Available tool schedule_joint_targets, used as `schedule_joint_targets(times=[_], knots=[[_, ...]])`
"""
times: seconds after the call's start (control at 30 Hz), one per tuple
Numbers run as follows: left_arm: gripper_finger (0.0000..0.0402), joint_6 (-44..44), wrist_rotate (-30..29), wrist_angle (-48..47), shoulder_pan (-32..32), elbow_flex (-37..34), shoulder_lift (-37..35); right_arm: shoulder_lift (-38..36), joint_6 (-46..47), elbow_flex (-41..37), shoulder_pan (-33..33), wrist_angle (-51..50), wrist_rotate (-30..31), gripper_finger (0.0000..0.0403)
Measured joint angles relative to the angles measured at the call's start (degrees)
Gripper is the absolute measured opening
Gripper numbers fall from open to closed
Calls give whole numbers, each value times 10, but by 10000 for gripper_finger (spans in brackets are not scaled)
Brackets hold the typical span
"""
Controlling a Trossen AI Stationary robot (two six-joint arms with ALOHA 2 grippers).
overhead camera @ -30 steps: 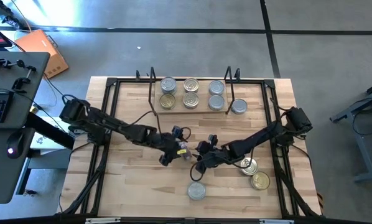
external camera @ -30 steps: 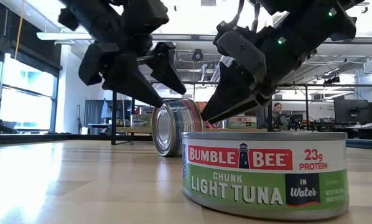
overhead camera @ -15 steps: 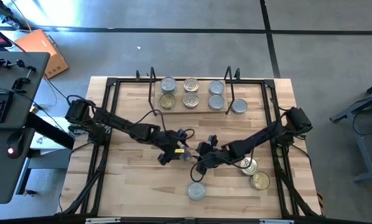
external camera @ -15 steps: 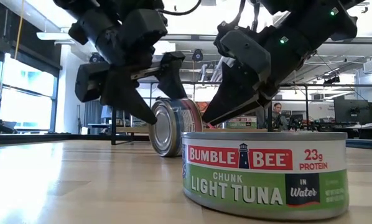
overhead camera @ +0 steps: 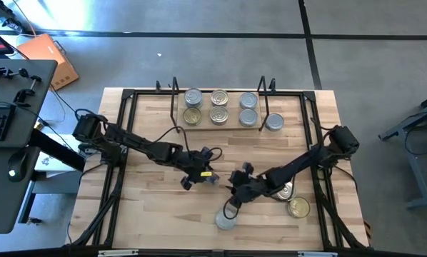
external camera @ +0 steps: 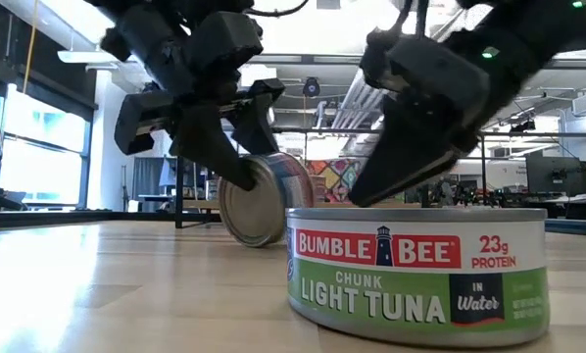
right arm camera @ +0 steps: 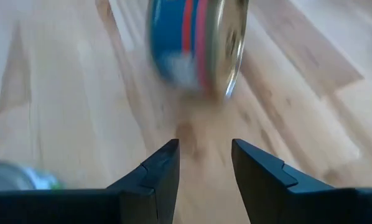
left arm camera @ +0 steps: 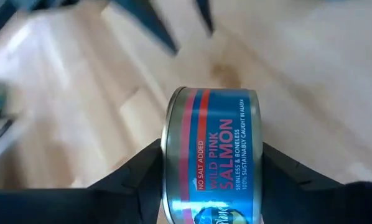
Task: Stack canned seafood by type on shelf
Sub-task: Stack the left blue tuna can on top of the blue tuna can on the back of the shelf
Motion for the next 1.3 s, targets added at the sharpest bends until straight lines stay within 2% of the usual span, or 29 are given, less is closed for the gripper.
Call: schedule_joint_targets(times=[0.1, 0.2, 0.3, 0.5, 0.63, 0.77, 0.97, 1.13, 1.3], knots=[[175, 2, -91, -10, -11, 0, -22, 0, 35, 0, 17, -35, 22, 139], [175, 14, -183, -36, -2, 30, -48, 0, 69, 0, 31, -70, 57, 139], [175, 35, -229, -51, 38, 73, -54, 0, 81, 0, 37, -82, 91, 139], [175, 106, -233, -63, 169, 176, -23, 0, 81, 0, 33, -87, 113, 139], [175, 144, -213, -55, 252, 209, 12, 0, 80, 0, 32, -88, 123, 139], [175, 166, -173, 16, 303, 216, 42, 0, 80, 0, 32, -93, 124, 139], [175, 241, -176, 98, 336, 215, 106, 0, 80, 0, 32, -100, 129, 139], [190, 291, -243, 134, 343, 215, 149, 0, 77, 0, 32, -100, 134, 139], [197, 295, -254, 132, 343, 216, 154, 0, 74, 0, 32, -103, 134, 139]])
